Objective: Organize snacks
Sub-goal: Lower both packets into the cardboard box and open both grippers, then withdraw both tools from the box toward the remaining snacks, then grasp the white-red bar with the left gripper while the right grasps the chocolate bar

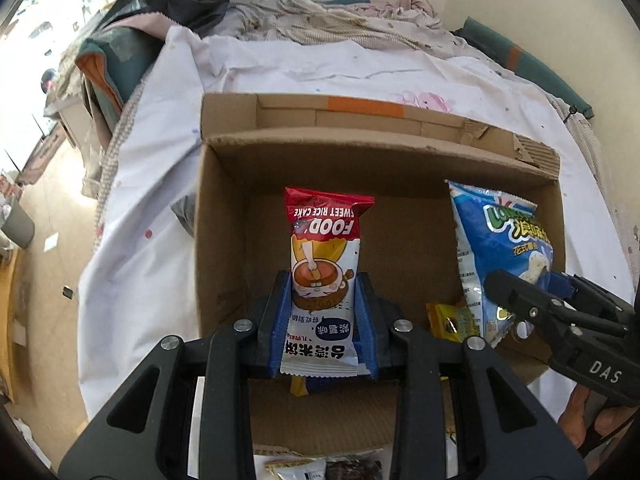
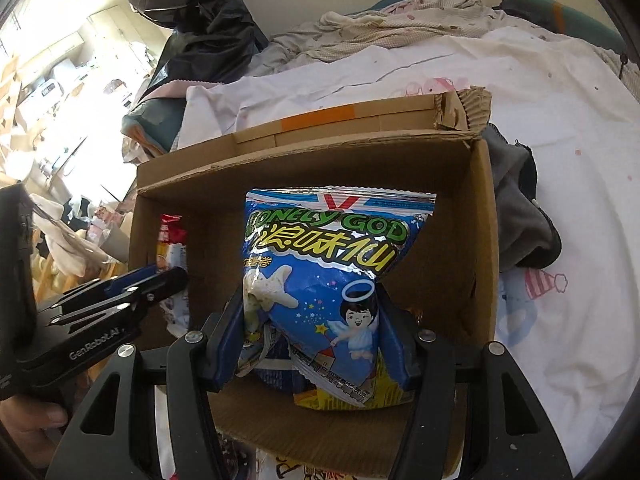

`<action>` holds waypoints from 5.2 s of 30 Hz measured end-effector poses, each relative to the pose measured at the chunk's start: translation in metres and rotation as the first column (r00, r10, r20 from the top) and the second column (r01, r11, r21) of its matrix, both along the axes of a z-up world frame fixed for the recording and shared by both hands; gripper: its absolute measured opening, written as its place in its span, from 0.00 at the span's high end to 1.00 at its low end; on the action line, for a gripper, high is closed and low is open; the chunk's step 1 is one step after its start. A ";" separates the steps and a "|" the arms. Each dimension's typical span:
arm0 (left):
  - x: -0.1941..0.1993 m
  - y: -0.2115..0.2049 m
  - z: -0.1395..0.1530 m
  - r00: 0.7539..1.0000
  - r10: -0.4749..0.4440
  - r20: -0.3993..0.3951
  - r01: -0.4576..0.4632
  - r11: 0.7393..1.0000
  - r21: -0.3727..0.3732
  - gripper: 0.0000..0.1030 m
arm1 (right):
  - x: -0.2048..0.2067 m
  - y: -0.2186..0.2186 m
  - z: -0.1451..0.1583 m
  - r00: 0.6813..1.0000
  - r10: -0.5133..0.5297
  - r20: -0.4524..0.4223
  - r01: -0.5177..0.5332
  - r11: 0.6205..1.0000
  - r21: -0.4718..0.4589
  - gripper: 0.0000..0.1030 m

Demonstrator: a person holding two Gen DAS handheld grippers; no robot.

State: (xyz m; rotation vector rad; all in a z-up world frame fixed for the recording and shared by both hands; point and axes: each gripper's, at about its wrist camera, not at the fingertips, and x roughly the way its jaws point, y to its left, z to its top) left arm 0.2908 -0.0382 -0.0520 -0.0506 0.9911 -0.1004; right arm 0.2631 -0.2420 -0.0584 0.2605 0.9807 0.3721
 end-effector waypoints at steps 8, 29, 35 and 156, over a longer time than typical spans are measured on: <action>-0.002 0.002 0.000 1.000 0.007 -0.014 -0.007 1.000 -0.020 0.73 | 0.007 -0.002 -0.004 0.999 -0.030 -0.020 0.030 0.999 0.012 0.40; -0.016 0.001 0.015 0.999 -0.011 0.046 0.011 1.000 -0.004 0.37 | -0.005 -0.009 0.023 0.996 -0.031 0.088 0.019 0.991 0.136 0.06; -0.025 -0.003 0.023 0.996 -0.043 0.081 0.041 0.999 0.015 0.18 | -0.007 -0.010 0.026 0.996 -0.035 0.086 0.022 0.989 0.143 0.06; -0.157 0.053 -0.004 0.984 0.130 -0.121 -0.138 0.989 -0.057 0.74 | -0.167 -0.052 0.012 0.986 -0.159 -0.052 0.163 0.983 0.084 0.85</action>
